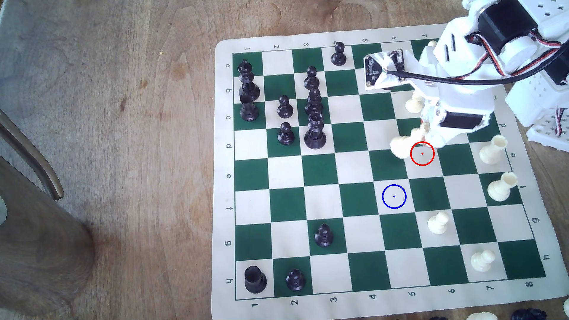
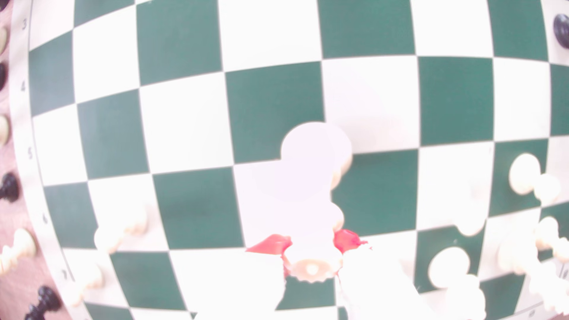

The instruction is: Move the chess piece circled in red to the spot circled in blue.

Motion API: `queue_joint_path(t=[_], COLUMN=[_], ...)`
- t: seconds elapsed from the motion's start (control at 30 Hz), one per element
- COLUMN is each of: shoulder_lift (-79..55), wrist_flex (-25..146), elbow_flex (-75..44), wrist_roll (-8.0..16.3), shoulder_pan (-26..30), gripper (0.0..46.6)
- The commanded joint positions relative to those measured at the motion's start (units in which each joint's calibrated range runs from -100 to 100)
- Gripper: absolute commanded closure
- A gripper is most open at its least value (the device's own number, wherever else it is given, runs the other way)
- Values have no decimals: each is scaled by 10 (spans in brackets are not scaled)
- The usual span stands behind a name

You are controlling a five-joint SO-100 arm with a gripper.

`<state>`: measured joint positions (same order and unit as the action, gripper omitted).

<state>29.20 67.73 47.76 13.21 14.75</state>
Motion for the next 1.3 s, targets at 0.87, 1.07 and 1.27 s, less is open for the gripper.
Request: queue_joint_path(t=[0.87, 1.07, 1.27], shoulder_lift=[-422, -447, -465], wrist_flex=[292, 291, 277], elbow_flex=[-676, -677, -677], wrist_roll=[-14, -12, -11], shoulder_pan=[97, 108, 109], gripper=[464, 464, 464])
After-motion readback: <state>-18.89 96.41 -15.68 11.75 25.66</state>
